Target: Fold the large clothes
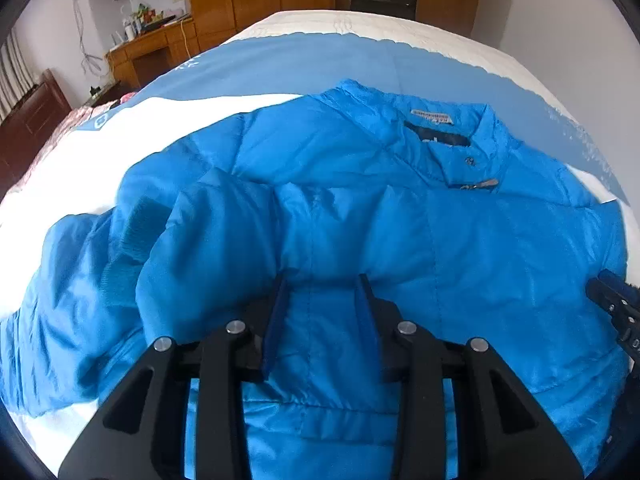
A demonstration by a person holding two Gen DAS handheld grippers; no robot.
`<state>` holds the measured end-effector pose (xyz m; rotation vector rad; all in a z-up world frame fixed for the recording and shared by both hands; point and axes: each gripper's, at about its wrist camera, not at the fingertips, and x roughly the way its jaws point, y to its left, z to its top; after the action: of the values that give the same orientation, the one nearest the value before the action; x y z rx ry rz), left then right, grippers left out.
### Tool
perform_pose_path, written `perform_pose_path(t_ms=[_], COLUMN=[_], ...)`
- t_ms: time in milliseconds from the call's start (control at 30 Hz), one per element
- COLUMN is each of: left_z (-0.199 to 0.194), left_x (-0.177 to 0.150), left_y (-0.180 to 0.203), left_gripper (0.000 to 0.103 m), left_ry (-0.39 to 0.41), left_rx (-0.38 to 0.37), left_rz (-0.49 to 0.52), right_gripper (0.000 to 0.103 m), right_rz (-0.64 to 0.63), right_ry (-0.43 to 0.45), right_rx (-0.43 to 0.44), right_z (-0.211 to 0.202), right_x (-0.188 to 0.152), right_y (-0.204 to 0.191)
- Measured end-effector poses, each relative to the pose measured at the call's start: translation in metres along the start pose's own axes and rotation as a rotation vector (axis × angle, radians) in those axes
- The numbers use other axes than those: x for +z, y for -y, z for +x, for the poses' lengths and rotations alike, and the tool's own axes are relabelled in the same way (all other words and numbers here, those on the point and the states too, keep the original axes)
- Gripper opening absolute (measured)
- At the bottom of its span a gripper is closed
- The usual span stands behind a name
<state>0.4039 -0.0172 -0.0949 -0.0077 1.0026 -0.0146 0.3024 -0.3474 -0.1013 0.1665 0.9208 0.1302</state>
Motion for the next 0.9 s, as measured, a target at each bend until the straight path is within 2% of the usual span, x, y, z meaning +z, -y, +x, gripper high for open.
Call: perform_pose_path(t_ms=[67,100,133,167,233,333,467,533,567,600,700,900], left_z=[-0.022,-0.034,-0.047,-0.057,-0.077,-0.101,-0.139,-0.152,-0.157,-0.162,-0.166,-0.142], left_x=[-0.003,-0.006,-0.01,-0.015,-0.026,-0.051,-0.1,-0.122,-0.136,-0.15,-0.177,-0.188], left_y=[-0.014,-0.021,-0.03,-0.039,-0.064,-0.126,-0.234,-0.28,-0.308,-0.333,-0.386,-0.429], left_gripper=[0.042,0.051,0.058,0.059,0.063,0.064,0.064,0.067,0.068,0.067,0.067,0.065], left_ry=[0.027,0.051,0.077,0.1,0.135,0.128,0.121,0.1,0.071,0.055,0.045,0.073], left_rx=[-0.054,-0.065,-0.054,-0.029,0.032,0.147,0.38,0.477,0.521,0.531,0.495,0.269], left_rz=[-0.05,-0.063,-0.07,-0.071,-0.084,-0.177,-0.408,-0.521,-0.595,-0.671,-0.819,-0.938], right_gripper=[0.043,0.043,0.044,0.045,0.047,0.047,0.048,0.047,0.047,0.047,0.048,0.048], right_rz=[0.027,0.028,0.027,0.027,0.036,0.044,0.04,0.039,0.04,0.042,0.05,0.011], right_ry=[0.026,0.044,0.057,0.073,0.083,0.063,0.026,0.012,0.008,0.003,-0.009,-0.025], right_rx=[0.072,0.065,0.055,0.052,0.043,0.007,-0.009,-0.017,-0.026,-0.031,-0.023,-0.022], right_z=[-0.02,-0.031,-0.04,-0.05,-0.063,-0.07,-0.069,-0.067,-0.066,-0.064,-0.059,-0.053], right_x=[0.002,0.002,0.004,0.005,0.006,0.006,0.002,0.0,-0.001,-0.002,-0.003,-0.008], right_y=[0.008,0.012,0.014,0.018,0.026,0.038,0.05,0.056,0.059,0.061,0.062,0.049])
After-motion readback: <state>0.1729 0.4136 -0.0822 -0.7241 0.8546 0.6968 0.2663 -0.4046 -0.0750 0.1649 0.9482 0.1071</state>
